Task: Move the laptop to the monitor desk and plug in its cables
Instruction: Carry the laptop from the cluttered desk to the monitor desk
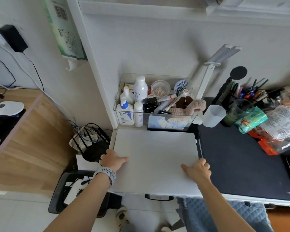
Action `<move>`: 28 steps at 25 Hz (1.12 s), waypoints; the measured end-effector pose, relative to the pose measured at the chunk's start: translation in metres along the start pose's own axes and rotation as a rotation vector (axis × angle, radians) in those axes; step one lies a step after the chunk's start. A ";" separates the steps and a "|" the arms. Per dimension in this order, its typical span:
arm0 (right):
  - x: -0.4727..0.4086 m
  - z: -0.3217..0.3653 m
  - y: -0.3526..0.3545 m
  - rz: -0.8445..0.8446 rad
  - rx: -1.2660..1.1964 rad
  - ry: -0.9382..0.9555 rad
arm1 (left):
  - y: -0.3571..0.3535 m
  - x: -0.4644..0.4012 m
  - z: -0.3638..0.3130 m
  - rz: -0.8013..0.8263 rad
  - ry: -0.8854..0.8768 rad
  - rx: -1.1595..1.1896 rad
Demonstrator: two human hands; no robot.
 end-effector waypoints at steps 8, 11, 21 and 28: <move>-0.008 -0.008 0.001 -0.021 -0.053 -0.036 | -0.003 -0.011 0.021 0.051 0.172 0.457; -0.006 -0.015 0.001 -0.044 -0.161 -0.034 | -0.007 -0.009 0.031 0.093 0.175 0.489; 0.023 -0.015 0.032 -0.059 -0.318 0.137 | 0.025 0.051 0.033 -0.011 0.062 0.663; 0.058 0.015 0.055 -0.017 -0.445 0.332 | 0.071 0.118 0.059 -0.160 0.053 0.884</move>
Point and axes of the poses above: each hand's wrist, its own x-axis away from the middle knuckle, its own y-axis out of the back of the hand, z = x × y, the point moved 5 cm from there along -x, towards the middle knuckle, and after that the axes turned 4 degrees about -z, right-handed, at the moved point
